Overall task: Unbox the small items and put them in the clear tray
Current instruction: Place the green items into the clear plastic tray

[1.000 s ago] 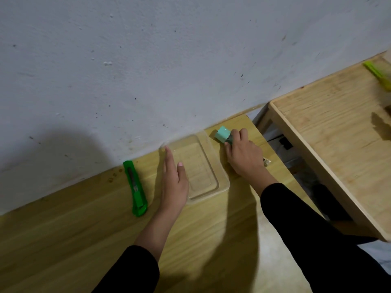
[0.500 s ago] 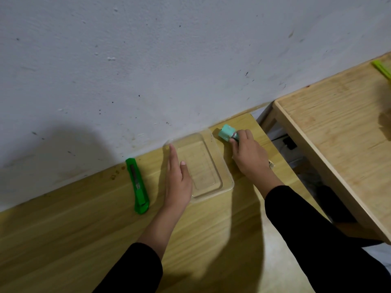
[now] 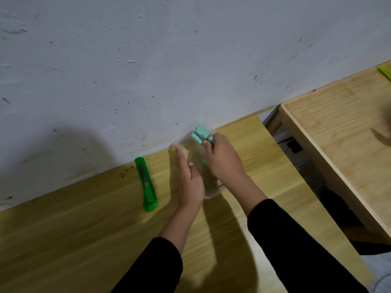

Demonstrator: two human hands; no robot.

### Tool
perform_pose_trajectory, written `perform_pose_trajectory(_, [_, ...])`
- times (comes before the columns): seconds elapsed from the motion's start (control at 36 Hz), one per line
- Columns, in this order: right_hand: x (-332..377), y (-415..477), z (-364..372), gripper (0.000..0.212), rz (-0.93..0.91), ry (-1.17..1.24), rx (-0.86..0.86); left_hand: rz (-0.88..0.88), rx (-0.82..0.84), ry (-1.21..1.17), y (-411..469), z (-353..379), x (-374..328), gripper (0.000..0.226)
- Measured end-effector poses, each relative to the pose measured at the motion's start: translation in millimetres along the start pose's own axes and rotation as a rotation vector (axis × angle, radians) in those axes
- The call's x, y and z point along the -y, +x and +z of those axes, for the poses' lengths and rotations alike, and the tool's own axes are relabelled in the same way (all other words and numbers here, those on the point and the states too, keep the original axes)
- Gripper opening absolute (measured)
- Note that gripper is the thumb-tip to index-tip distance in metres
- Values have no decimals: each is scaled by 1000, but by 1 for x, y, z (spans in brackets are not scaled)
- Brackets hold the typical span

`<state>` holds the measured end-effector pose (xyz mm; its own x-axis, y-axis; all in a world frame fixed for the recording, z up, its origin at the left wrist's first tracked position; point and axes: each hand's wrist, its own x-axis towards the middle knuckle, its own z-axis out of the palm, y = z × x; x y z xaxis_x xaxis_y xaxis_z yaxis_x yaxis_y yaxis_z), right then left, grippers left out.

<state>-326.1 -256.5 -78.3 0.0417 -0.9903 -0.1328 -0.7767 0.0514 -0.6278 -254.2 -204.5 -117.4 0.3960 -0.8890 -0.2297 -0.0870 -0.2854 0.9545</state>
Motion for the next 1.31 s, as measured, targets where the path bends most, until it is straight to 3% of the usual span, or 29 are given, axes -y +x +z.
perform_pose_trajectory(0.28, [-2, 2, 23, 33, 36, -254, 181, -73, 175, -335, 3, -19, -1, 68])
perform_pose_trajectory(0.69, [2, 21, 28, 37, 242, 31, 274, -99, 269, -399, 11, -25, 3, 67])
perform_pose_trajectory(0.83, [-4, 19, 16, 44, 178, 75, 292, -100, 279, -422, 10, -24, 1, 66])
perform_pose_trajectory(1.17, [-16, -34, -15, 65, -6, -108, 305, -98, 255, -406, 8, -22, 3, 63])
perform_pose_trajectory(1.31, [-22, -43, -13, 42, -14, -205, 234, -120, 251, -413, 9, -21, 9, 63])
